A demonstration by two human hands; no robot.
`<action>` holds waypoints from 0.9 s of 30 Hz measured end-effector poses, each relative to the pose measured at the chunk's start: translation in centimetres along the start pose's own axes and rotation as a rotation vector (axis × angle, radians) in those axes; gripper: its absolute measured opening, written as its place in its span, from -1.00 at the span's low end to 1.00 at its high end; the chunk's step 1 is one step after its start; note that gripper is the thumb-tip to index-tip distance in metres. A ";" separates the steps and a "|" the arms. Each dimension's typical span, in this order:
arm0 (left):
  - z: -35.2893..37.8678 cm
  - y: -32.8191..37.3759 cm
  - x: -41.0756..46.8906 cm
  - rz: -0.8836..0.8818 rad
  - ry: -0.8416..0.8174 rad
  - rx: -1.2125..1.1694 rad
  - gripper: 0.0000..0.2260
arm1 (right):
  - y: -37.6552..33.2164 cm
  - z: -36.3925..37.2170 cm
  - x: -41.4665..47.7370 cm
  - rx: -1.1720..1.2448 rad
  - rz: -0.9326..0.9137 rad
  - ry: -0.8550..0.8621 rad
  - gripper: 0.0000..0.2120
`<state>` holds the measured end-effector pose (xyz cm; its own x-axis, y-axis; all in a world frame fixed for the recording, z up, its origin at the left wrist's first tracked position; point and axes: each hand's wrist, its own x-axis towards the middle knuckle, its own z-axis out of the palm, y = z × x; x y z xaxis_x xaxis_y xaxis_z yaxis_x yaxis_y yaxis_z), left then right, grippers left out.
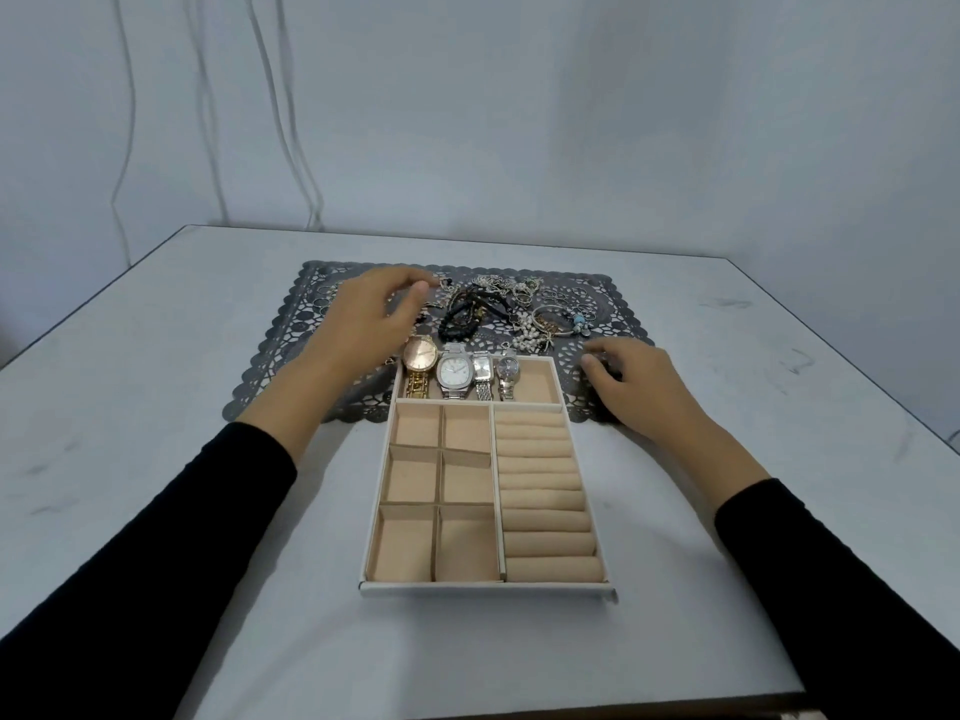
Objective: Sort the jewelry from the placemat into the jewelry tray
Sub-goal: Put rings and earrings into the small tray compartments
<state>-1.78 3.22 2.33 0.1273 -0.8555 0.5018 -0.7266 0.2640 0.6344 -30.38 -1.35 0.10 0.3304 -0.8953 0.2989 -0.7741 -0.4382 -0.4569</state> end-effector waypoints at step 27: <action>2.2 -6.9 5.7 -0.055 -0.394 0.360 -0.64 | -0.5 4.8 12.3 0.048 -0.079 0.015 -0.69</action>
<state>2.45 -4.45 -0.44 -0.0409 -0.9844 0.1714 -0.9206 0.1038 0.3765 -23.33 -12.50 -0.03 0.3809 -0.8564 0.3485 -0.7189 -0.5113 -0.4709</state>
